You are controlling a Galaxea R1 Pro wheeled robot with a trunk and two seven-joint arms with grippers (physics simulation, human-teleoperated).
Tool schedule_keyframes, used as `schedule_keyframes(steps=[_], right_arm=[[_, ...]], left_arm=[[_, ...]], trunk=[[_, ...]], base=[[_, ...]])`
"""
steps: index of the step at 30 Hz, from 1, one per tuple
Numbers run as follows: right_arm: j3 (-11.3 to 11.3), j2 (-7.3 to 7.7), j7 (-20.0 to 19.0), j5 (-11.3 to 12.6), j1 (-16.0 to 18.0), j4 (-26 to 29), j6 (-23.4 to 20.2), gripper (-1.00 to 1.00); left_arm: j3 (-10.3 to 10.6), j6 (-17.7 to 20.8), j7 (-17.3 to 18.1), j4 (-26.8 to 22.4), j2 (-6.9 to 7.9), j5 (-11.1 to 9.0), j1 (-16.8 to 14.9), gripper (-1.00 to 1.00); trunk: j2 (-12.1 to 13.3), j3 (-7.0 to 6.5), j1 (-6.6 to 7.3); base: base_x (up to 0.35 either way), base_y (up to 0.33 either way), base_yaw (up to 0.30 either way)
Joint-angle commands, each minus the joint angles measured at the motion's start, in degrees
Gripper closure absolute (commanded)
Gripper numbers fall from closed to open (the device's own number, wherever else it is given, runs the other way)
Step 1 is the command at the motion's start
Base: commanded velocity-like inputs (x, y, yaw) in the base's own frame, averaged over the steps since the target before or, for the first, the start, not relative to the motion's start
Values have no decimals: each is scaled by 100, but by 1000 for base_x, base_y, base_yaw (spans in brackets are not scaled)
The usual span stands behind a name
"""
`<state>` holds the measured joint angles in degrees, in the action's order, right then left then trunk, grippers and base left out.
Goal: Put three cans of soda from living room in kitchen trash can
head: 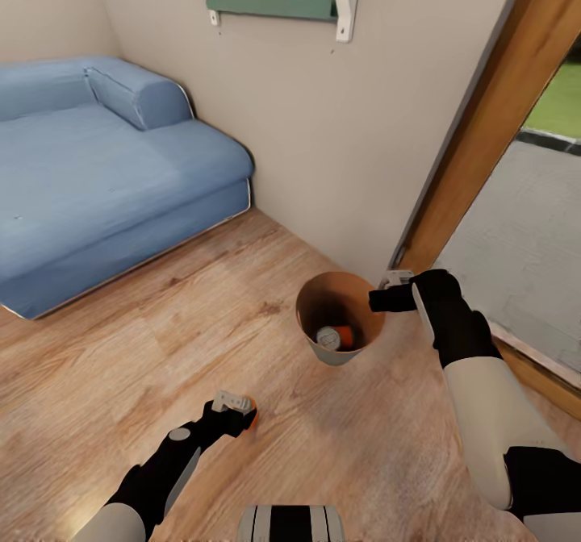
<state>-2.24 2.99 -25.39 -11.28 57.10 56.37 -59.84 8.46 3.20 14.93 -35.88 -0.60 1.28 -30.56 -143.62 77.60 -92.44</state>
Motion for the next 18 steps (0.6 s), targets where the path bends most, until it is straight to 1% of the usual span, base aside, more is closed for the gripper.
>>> schedule_keyframes(steps=[1, 6, 15, 18], right_arm=[[4, 0, -36, 117, 3, 3, -16, 100], [43, 0, -36, 112, 3, 5, -16, 100], [68, -13, -36, 94, -12, 21, -16, 100], [72, -10, -36, 87, -16, 22, -16, 100]], left_arm=[[-1, -14, -4, 4, 0, 0, 0, -100], [1, -58, -14, 9, -1, -1, 0, -100], [-10, -81, -14, -60, 0, -14, 14, -100], [-8, -68, -12, -71, 3, -17, 13, -100]], trunk=[[-2, 31, -1], [-9, 184, -14], [-9, 252, -14], [-9, 257, -14]], base=[[0, 0, 0], [0, 0, 0], [3, 0, 0], [166, 27, 0]])
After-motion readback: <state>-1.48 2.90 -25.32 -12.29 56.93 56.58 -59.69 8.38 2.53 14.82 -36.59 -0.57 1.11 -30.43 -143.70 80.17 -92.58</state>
